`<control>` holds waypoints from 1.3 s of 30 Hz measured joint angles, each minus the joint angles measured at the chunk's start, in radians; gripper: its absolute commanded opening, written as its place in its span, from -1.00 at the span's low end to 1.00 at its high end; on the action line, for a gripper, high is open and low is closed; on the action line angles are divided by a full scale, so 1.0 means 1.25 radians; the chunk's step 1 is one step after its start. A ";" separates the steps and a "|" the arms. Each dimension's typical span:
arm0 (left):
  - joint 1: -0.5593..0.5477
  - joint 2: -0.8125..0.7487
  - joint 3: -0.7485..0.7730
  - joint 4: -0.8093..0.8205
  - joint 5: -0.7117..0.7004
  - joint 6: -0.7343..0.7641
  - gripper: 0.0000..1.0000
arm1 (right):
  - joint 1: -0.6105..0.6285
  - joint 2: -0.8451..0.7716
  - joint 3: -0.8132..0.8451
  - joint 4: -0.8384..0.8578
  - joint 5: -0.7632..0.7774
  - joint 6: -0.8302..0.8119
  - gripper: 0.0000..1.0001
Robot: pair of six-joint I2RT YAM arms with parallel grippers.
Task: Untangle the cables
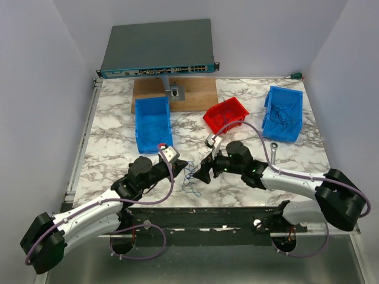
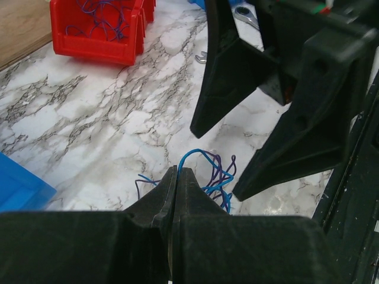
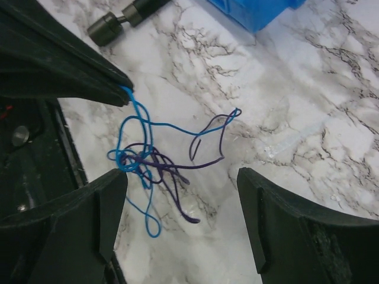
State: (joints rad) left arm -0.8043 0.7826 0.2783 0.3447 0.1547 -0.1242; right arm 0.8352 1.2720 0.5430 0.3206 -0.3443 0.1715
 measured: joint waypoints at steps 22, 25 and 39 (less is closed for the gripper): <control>0.000 -0.010 0.000 0.018 0.033 -0.010 -1.00 | 0.036 0.123 0.003 0.204 0.093 -0.055 0.50; 0.000 -0.010 0.000 0.021 0.033 -0.015 -1.00 | 0.039 0.125 -0.012 0.231 0.066 -0.057 0.62; 0.000 -0.013 0.000 0.032 0.086 -0.018 -1.00 | 0.043 0.116 -0.061 0.323 -0.074 -0.041 -0.99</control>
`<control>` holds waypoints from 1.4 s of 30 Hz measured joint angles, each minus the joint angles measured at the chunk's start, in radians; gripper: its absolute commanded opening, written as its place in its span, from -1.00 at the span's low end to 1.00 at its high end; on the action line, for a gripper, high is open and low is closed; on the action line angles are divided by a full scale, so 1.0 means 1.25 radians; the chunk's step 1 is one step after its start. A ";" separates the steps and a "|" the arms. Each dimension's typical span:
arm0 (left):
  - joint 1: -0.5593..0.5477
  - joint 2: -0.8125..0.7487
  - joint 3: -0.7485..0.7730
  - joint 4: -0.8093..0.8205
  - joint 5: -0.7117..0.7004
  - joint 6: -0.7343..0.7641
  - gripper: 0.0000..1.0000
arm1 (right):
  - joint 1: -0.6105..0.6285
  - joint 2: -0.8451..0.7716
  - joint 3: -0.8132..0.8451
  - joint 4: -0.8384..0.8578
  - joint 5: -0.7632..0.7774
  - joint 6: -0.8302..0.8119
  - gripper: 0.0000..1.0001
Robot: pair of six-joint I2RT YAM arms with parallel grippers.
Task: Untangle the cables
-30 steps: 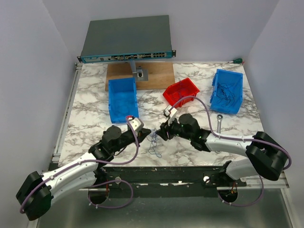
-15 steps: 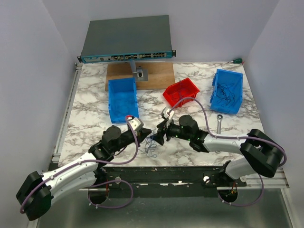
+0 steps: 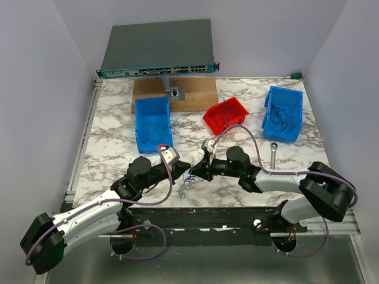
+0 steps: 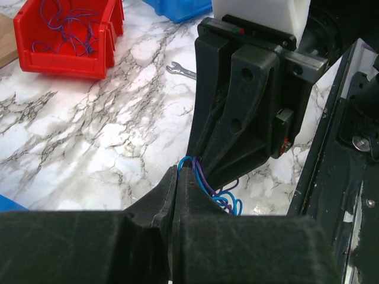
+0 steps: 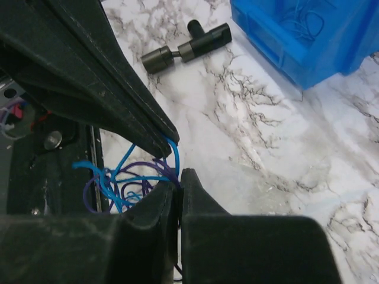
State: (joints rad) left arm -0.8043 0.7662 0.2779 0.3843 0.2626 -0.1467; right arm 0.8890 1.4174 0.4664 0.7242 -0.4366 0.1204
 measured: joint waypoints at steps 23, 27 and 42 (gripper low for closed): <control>0.174 -0.283 0.060 -0.439 -0.811 -0.387 -1.00 | -0.240 -0.358 0.045 -0.553 0.860 0.333 -0.99; 0.215 -0.273 0.087 -0.454 -0.820 -0.403 -1.00 | -0.255 -0.358 0.123 -0.605 0.899 0.340 -0.99; 0.241 -0.062 0.429 -0.470 -0.723 -0.297 -1.00 | -0.284 -0.369 0.185 -0.629 0.911 0.329 -0.99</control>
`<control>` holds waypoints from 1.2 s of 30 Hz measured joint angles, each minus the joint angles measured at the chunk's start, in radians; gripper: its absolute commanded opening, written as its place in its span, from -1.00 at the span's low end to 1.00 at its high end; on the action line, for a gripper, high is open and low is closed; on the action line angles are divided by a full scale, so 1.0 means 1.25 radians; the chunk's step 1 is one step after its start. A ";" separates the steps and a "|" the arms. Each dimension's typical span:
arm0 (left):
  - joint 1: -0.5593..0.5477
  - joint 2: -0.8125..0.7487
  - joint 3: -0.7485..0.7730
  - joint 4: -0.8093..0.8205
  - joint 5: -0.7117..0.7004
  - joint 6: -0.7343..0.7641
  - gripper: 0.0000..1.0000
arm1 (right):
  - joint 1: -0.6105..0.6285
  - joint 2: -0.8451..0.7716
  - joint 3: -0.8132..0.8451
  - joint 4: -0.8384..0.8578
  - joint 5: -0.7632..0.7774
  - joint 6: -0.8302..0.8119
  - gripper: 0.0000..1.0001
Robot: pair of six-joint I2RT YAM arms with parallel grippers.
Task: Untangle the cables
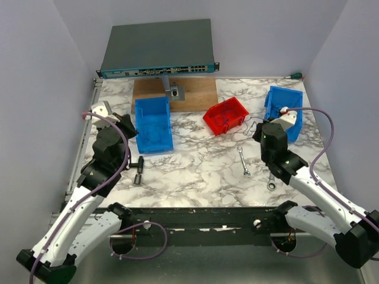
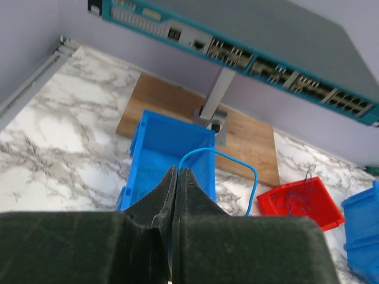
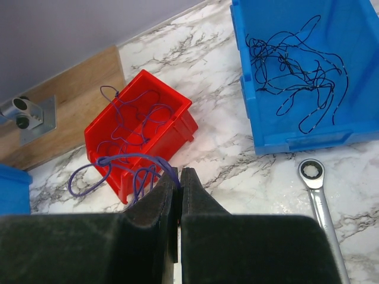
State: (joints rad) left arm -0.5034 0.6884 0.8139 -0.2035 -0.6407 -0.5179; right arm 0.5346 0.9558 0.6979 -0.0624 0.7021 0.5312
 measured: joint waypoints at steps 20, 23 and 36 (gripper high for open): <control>0.071 0.373 0.173 0.070 0.045 0.111 -1.00 | 0.000 -0.022 0.006 0.001 -0.005 -0.026 -0.99; 0.097 0.443 0.138 0.106 0.069 0.073 -0.52 | 0.000 -0.022 0.017 0.001 -0.005 -0.028 -0.99; 0.117 0.410 0.067 0.071 0.223 0.016 0.97 | -0.100 0.070 0.045 0.008 -0.089 -0.042 -0.99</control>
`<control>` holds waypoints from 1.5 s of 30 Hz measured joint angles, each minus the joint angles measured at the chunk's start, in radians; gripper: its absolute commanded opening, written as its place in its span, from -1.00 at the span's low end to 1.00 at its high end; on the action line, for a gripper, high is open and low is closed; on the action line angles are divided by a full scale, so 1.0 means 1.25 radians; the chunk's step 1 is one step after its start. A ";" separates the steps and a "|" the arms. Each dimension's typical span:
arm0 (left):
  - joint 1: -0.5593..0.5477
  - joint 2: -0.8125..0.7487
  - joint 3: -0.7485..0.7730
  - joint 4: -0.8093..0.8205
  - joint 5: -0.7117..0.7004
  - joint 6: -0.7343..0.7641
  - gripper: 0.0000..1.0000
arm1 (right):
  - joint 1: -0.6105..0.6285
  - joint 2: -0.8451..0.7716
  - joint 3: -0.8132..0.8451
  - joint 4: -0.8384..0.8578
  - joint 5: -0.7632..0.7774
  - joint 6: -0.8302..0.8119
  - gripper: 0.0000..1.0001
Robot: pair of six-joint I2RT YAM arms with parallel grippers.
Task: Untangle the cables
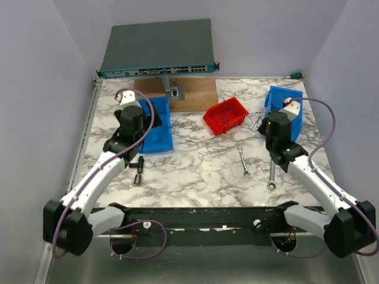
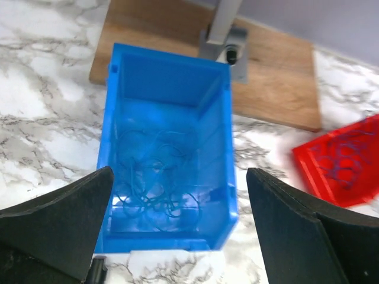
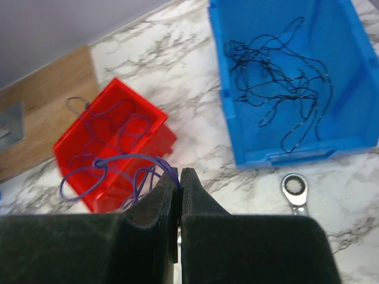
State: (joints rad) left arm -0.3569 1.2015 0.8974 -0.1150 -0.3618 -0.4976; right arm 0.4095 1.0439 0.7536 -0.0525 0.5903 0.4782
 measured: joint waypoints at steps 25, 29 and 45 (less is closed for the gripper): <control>-0.167 -0.524 -0.421 0.156 0.009 0.068 0.97 | -0.294 0.363 0.418 0.007 -0.069 -0.079 -0.99; -0.167 -0.524 -0.434 0.178 0.005 0.075 0.97 | -0.341 0.409 0.417 0.022 -0.060 -0.083 -0.99; -0.167 -0.537 -0.481 0.223 -0.007 0.090 0.97 | -0.402 0.489 0.384 0.055 -0.188 -0.085 0.83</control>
State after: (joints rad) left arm -0.5652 0.5304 0.2962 0.1638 -0.3702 -0.3851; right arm -0.0929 1.6547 1.2335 0.0162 0.3553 0.3714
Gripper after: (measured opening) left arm 0.983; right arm 0.894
